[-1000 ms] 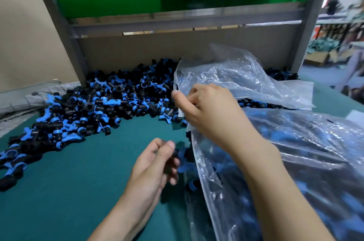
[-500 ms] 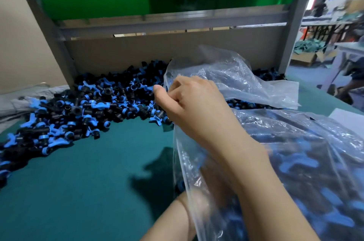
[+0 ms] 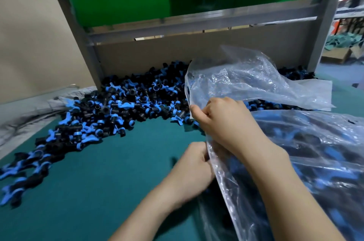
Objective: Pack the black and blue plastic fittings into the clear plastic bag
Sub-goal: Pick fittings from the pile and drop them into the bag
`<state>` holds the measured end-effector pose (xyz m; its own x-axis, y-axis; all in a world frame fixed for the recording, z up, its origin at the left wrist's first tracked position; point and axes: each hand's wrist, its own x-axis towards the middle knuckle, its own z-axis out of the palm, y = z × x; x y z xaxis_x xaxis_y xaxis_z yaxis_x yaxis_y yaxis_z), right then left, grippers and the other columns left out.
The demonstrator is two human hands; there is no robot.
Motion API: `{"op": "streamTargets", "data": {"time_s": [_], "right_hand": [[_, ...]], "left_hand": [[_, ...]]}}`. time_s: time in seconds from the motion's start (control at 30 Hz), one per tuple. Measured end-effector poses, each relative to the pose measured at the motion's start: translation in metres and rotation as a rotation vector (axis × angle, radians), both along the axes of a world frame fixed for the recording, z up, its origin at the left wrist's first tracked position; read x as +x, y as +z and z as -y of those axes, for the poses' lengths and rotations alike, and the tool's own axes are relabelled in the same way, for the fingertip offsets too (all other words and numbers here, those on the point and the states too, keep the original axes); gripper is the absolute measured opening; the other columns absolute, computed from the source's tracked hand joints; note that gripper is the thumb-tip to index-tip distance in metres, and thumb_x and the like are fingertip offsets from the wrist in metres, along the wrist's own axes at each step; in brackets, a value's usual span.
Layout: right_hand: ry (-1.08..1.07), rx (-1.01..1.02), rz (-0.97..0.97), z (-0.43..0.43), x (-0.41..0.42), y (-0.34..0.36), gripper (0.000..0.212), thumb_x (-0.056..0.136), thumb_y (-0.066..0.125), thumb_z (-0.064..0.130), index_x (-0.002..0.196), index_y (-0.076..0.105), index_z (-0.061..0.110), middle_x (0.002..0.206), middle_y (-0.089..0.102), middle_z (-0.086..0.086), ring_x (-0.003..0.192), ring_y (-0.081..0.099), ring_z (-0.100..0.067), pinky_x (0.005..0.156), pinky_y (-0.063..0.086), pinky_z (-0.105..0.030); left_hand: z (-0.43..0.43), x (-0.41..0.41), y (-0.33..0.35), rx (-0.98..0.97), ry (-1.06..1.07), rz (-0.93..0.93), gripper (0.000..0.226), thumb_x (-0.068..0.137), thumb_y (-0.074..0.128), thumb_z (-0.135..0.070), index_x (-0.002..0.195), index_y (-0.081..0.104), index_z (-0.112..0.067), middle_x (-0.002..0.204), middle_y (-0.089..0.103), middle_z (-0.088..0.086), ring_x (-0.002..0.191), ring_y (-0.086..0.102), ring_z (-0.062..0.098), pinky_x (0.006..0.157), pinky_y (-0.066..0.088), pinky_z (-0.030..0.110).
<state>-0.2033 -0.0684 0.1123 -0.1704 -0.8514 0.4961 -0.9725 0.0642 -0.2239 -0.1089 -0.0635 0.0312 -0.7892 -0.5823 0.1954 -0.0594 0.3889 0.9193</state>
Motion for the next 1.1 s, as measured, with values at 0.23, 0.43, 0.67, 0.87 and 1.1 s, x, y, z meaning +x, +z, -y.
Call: {"op": "streamTargets", "data": {"time_s": [0.23, 0.43, 0.67, 0.87, 1.1], "right_hand": [[-0.125, 0.153, 0.002, 0.006, -0.008, -0.017, 0.057, 0.1, 0.038, 0.043, 0.051, 0.033, 0.015, 0.053, 0.035, -0.005, 0.058, 0.033, -0.028, 0.076, 0.036, -0.038], [-0.169, 0.18, 0.032, 0.008, -0.011, -0.021, 0.057, 0.101, 0.038, 0.045, 0.053, 0.035, 0.014, 0.055, 0.037, -0.005, 0.059, 0.033, -0.026, 0.086, 0.042, -0.04], [-0.157, 0.181, 0.001, 0.01, -0.014, -0.025, 0.056, 0.101, 0.038, 0.045, 0.054, 0.035, 0.015, 0.055, 0.039, -0.003, 0.053, 0.03, -0.016, 0.083, 0.038, -0.039], [-0.153, 0.183, -0.005, 0.01, -0.015, -0.026, 0.055, 0.101, 0.037, 0.046, 0.056, 0.038, 0.014, 0.055, 0.042, -0.003, 0.055, 0.033, -0.019, 0.082, 0.037, -0.038], [-0.139, 0.204, 0.026, 0.006, -0.013, -0.022, 0.055, 0.102, 0.036, 0.046, 0.057, 0.036, 0.014, 0.057, 0.041, -0.003, 0.062, 0.038, -0.026, 0.089, 0.04, -0.039]], "left_hand": [[0.132, 0.083, -0.006, -0.3, 0.713, 0.337, 0.022, 0.1, 0.048, -0.031, 0.114, 0.064, -0.025, 0.076, 0.062, -0.012, 0.067, 0.058, 0.01, 0.061, 0.045, 0.027], [0.188, 0.107, -0.011, -0.458, 0.826, 0.925, 0.051, 0.104, 0.032, -0.035, 0.153, 0.018, -0.028, 0.13, 0.049, 0.012, 0.078, 0.056, 0.021, 0.064, 0.047, 0.035], [0.193, 0.096, -0.014, -0.651, 0.946, 1.024, 0.033, 0.106, 0.031, -0.022, 0.138, 0.037, -0.017, 0.106, 0.052, 0.013, 0.064, 0.05, 0.024, 0.051, 0.033, 0.033], [0.188, 0.107, -0.024, -0.736, 0.979, 0.857, 0.019, 0.098, 0.04, -0.003, 0.115, 0.041, -0.012, 0.078, 0.055, 0.007, 0.061, 0.053, 0.025, 0.049, 0.034, 0.034], [0.149, 0.116, -0.022, -0.79, 1.039, 0.316, 0.004, 0.097, 0.047, -0.024, 0.101, 0.046, -0.025, 0.059, 0.054, -0.005, 0.052, 0.053, 0.02, 0.048, 0.041, 0.037]]}}
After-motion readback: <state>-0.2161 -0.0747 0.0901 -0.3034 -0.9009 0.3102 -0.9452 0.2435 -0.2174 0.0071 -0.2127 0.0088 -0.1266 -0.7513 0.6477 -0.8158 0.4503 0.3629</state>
